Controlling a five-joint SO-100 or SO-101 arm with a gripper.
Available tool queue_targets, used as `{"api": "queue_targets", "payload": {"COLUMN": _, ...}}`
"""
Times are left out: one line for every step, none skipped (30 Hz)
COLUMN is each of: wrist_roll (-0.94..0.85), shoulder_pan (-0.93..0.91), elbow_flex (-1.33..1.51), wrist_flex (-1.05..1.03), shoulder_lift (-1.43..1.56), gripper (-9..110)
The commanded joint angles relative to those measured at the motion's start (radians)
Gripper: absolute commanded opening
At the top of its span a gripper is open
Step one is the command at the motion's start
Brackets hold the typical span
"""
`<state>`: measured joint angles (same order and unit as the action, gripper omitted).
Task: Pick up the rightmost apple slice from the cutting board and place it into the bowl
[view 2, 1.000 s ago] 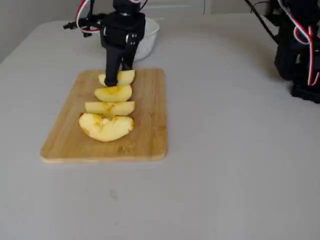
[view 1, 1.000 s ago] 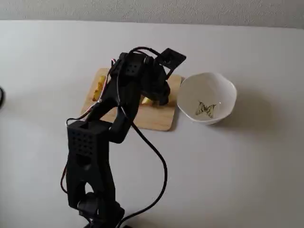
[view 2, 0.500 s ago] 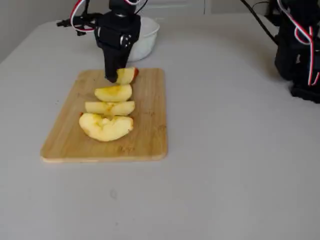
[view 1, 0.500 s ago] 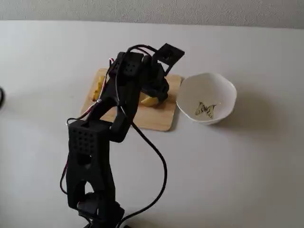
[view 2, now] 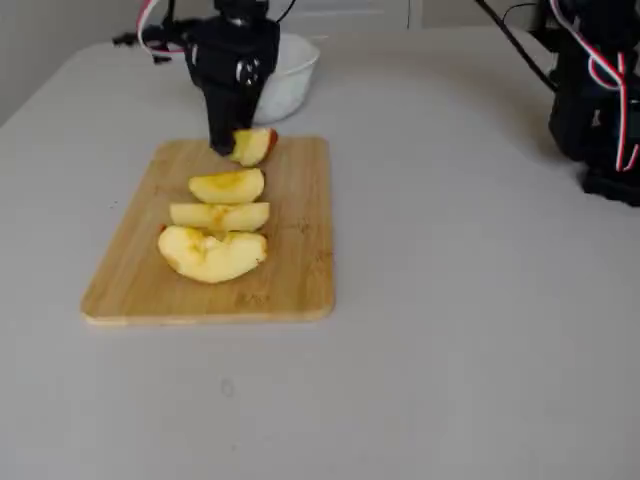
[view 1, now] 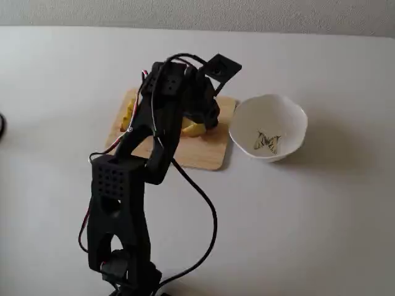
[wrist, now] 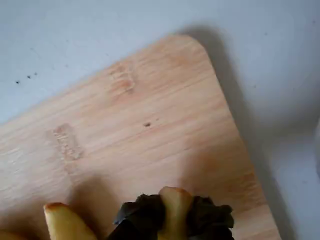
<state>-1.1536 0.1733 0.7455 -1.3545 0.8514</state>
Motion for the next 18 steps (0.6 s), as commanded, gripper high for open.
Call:
{"api": "queue_targets", "payload": {"wrist_roll": 0.014, "shoulder_pan": -0.012, "elbow_flex": -0.187, "wrist_flex": -0.086, "shoulder_lift": 0.015, "gripper": 0}}
{"api": "queue_targets", "payload": {"wrist_roll": 0.014, "shoulder_pan": -0.012, "elbow_flex": -0.221, "wrist_flex": -0.110, "shoulder_lift": 0.011, "gripper": 0}}
{"api": "queue_targets", "payload": {"wrist_roll": 0.015, "shoulder_pan": -0.015, "elbow_flex": -0.258, "wrist_flex": -0.133, "shoulder_lift": 0.005, "gripper": 0}}
{"api": "queue_targets", "payload": {"wrist_roll": 0.015, "shoulder_pan": -0.020, "elbow_flex": -0.296, "wrist_flex": -0.158, "shoulder_lift": 0.000, "gripper": 0}}
{"api": "queue_targets", "payload": {"wrist_roll": 0.015, "shoulder_pan": -0.028, "elbow_flex": -0.334, "wrist_flex": -0.183, "shoulder_lift": -0.003, "gripper": 0}}
{"api": "queue_targets", "payload": {"wrist_roll": 0.015, "shoulder_pan": -0.035, "elbow_flex": -0.391, "wrist_flex": -0.215, "shoulder_lift": -0.015, "gripper": 0}}
{"api": "queue_targets", "payload": {"wrist_roll": 0.012, "shoulder_pan": -0.046, "elbow_flex": -0.466, "wrist_flex": -0.256, "shoulder_lift": -0.037, "gripper": 0}}
{"api": "queue_targets", "payload": {"wrist_roll": 0.008, "shoulder_pan": -0.058, "elbow_flex": -0.565, "wrist_flex": -0.305, "shoulder_lift": -0.067, "gripper": 0}}
{"api": "queue_targets", "payload": {"wrist_roll": 0.002, "shoulder_pan": -0.072, "elbow_flex": -0.684, "wrist_flex": -0.360, "shoulder_lift": -0.110, "gripper": 0}}
{"api": "queue_targets", "payload": {"wrist_roll": -0.011, "shoulder_pan": -0.086, "elbow_flex": -0.801, "wrist_flex": -0.411, "shoulder_lift": -0.153, "gripper": 0}}
{"api": "queue_targets", "payload": {"wrist_roll": -0.015, "shoulder_pan": -0.101, "elbow_flex": -0.900, "wrist_flex": -0.449, "shoulder_lift": -0.186, "gripper": 0}}
{"api": "queue_targets", "payload": {"wrist_roll": -0.014, "shoulder_pan": -0.118, "elbow_flex": -0.940, "wrist_flex": -0.463, "shoulder_lift": -0.195, "gripper": 0}}
{"api": "queue_targets", "payload": {"wrist_roll": -0.012, "shoulder_pan": -0.140, "elbow_flex": -0.939, "wrist_flex": -0.463, "shoulder_lift": -0.183, "gripper": 0}}
{"api": "queue_targets", "payload": {"wrist_roll": -0.011, "shoulder_pan": -0.163, "elbow_flex": -0.942, "wrist_flex": -0.463, "shoulder_lift": -0.178, "gripper": 0}}
{"api": "queue_targets", "payload": {"wrist_roll": -0.011, "shoulder_pan": -0.187, "elbow_flex": -0.946, "wrist_flex": -0.462, "shoulder_lift": -0.175, "gripper": 0}}
{"api": "queue_targets", "payload": {"wrist_roll": -0.012, "shoulder_pan": -0.210, "elbow_flex": -0.963, "wrist_flex": -0.460, "shoulder_lift": -0.176, "gripper": 0}}
{"api": "queue_targets", "payload": {"wrist_roll": -0.017, "shoulder_pan": -0.232, "elbow_flex": -0.982, "wrist_flex": -0.460, "shoulder_lift": -0.184, "gripper": 0}}
{"api": "queue_targets", "payload": {"wrist_roll": -0.021, "shoulder_pan": -0.252, "elbow_flex": -0.994, "wrist_flex": -0.459, "shoulder_lift": -0.187, "gripper": 0}}
